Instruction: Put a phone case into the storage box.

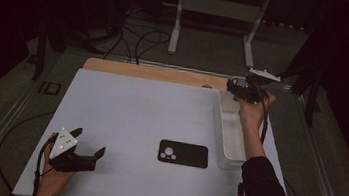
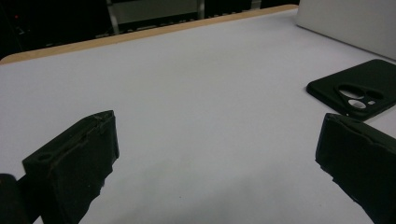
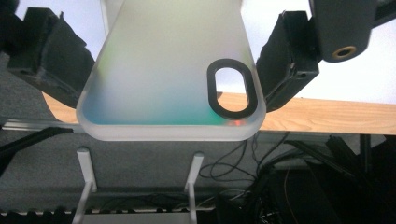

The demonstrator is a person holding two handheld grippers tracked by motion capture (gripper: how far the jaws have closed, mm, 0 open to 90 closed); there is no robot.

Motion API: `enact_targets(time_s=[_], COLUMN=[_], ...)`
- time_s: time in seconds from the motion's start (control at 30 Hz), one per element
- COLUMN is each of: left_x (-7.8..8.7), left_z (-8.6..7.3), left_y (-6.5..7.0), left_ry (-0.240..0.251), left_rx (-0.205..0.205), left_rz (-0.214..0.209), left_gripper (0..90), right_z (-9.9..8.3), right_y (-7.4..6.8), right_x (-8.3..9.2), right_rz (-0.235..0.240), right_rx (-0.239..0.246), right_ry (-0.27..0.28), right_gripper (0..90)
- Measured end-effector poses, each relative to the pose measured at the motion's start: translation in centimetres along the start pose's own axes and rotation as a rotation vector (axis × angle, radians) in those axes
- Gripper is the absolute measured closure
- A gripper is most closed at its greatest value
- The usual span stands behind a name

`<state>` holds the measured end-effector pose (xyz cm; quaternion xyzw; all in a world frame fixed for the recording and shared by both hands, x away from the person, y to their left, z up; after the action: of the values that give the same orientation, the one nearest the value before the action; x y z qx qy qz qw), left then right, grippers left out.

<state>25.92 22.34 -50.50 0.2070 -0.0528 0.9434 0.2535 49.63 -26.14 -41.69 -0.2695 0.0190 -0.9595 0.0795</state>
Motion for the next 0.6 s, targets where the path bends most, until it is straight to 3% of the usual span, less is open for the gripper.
enact_targets(time_s=[0.47,0.6], left_x=[0.0,0.1], left_z=[0.0,0.0], left_y=[0.0,-0.1], left_ry=[0.000,0.004], left_rx=[0.000,0.005], left_rz=[-0.001,0.001], left_gripper=[0.0,0.0], right_z=[-1.4,-1.8], right_y=[0.1,0.0], right_x=[-2.0,-2.5], right_rz=[-0.021,-0.032], right_rx=[-0.008,0.013], right_ry=[-0.051,-0.070], right_gripper=[16.5,16.5])
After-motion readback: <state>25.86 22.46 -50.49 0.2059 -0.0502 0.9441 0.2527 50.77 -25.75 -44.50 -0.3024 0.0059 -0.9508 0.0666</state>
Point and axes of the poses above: each handheld gripper's, and its own axes: x roughly backward along the jaws, z roughly out of its top, y roughly to its right, the point moved 3 cm from there along -x, roughly forward along the jaws
